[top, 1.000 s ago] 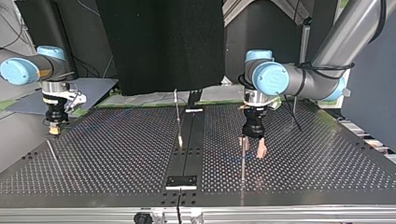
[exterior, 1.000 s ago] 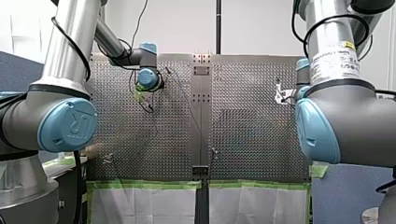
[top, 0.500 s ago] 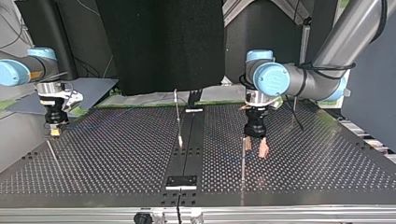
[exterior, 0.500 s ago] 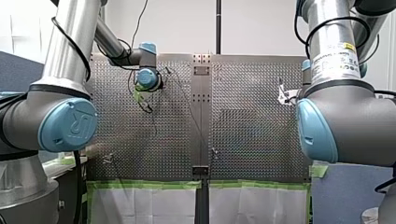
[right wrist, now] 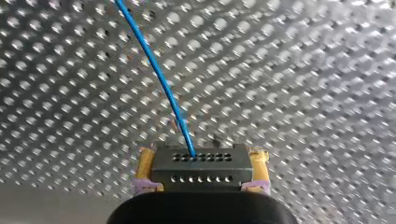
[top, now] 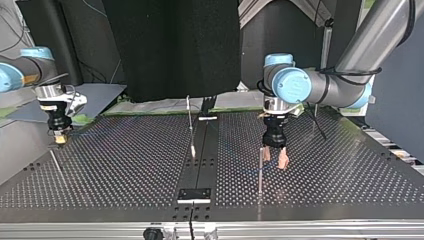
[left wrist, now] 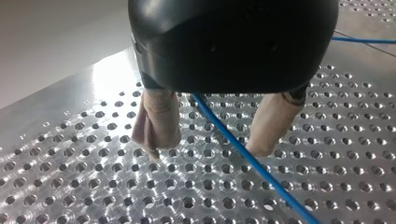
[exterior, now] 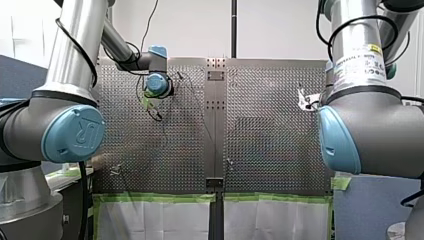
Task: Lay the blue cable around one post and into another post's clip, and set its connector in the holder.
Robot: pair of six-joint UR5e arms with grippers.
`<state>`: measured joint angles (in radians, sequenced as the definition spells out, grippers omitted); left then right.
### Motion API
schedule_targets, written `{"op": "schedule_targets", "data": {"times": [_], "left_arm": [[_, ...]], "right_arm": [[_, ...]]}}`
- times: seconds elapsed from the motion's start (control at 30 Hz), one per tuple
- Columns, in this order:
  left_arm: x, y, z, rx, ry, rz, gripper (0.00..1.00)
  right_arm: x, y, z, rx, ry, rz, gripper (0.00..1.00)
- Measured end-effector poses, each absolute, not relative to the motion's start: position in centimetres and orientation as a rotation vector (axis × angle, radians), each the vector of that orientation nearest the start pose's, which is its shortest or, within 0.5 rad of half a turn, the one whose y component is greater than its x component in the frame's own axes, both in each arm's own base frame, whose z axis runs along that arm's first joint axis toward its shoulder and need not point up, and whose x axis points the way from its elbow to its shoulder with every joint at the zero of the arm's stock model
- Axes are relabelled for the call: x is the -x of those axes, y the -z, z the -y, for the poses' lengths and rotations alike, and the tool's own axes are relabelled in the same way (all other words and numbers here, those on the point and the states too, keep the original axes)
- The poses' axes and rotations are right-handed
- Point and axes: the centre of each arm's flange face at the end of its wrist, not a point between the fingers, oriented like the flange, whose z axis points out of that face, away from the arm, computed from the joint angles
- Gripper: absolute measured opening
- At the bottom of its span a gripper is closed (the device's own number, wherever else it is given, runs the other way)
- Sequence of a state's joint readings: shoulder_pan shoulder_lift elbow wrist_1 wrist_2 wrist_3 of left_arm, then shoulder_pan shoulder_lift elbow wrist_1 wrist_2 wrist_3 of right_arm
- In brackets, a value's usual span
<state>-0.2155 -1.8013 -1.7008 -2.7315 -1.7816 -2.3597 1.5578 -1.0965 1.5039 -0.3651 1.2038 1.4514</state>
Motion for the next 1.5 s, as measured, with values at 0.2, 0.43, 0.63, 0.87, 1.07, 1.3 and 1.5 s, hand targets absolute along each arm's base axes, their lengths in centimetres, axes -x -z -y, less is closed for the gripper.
{"op": "schedule_targets", "data": {"times": [0.2,0.43,0.63,0.87,1.07,1.3,1.5], "left_arm": [[-53.0,-34.3,23.0,0.602,0.636,-1.435,0.98],[-53.0,-34.3,22.9,0.602,0.634,-1.436,0.98],[-53.0,-34.3,22.9,0.601,0.631,-1.436,0.98],[-53.0,-34.3,22.9,0.601,0.624,-1.437,0.98],[-53.0,-34.3,22.7,0.600,0.611,-1.441,0.98],[-53.0,-34.2,22.6,0.598,0.604,-1.441,0.98],[-53.1,-34.2,22.5,0.598,0.601,-1.442,0.98]], "right_arm": [[-15.4,-29.5,64.8,-1.464,-1.403,0.959,0.09],[-14.2,-28.6,65.7,-1.418,-1.403,0.996,0.09],[-13.6,-28.4,66.0,-1.404,-1.396,1.002,0.09],[-13.4,-28.3,66.0,-1.407,-1.401,1.003,0.07],[-13.7,-28.1,65.8,-1.439,-1.398,1.002,0.07],[-13.7,-28.1,65.8,-1.459,-1.419,0.986,0.07],[-13.3,-28.4,66.1,-1.451,-1.438,0.977,0.07]]}}
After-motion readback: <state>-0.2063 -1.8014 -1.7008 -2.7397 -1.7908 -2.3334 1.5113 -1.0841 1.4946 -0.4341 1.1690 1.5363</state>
